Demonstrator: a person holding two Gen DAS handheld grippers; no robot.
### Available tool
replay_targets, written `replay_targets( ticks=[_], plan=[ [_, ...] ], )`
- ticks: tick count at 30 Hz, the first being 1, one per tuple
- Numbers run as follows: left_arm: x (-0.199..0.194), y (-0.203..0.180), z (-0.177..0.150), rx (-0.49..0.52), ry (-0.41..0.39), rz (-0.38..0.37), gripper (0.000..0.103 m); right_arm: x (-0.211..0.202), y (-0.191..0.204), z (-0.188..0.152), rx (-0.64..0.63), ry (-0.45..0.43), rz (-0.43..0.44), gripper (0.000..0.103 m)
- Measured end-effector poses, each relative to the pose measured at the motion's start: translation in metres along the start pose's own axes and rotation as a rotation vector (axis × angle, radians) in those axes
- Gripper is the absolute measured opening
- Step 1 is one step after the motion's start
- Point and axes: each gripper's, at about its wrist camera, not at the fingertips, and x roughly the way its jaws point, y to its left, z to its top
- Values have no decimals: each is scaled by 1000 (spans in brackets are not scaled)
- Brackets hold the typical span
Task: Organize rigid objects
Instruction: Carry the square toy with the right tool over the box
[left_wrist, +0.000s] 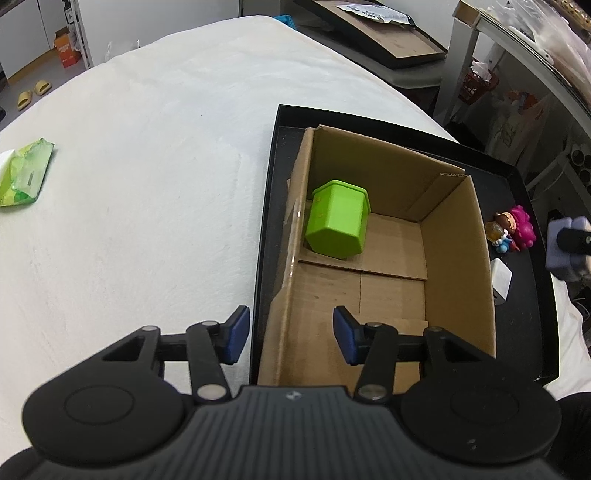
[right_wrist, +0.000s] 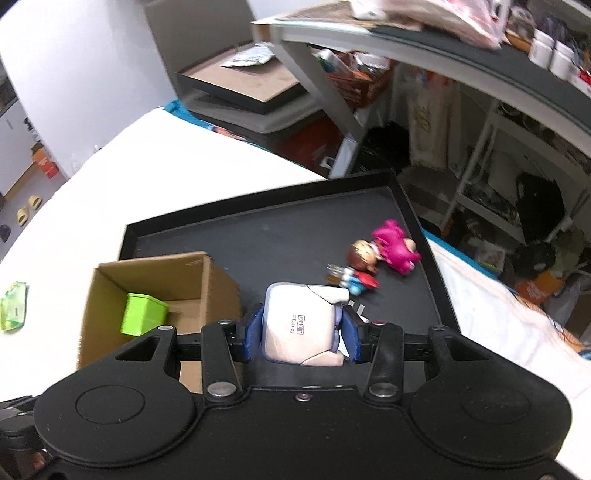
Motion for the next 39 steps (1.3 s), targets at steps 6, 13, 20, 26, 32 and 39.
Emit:
replay_targets(
  ticks=[6, 13, 20, 26, 32, 39],
  plan=[
    [0, 4, 0, -4, 2, -13, 44, -2, 27, 4, -45, -2, 23, 43],
    [10, 7, 0, -3, 55, -25, 19, -2, 59, 6, -96, 0, 52, 43],
    [13, 7, -2, 29, 74, -35, 12, 7, 89, 6, -140, 16, 70, 43],
    [12, 13, -3, 22, 75, -59, 12, 19, 105, 6, -168, 34, 69, 43],
    [13, 19, -1, 3, 77, -80, 13, 30, 117, 10, -185, 51, 69, 44],
    [13, 20, -1, 5, 71, -94, 14, 20, 118, 11, -198, 7, 70, 57]
  ],
)
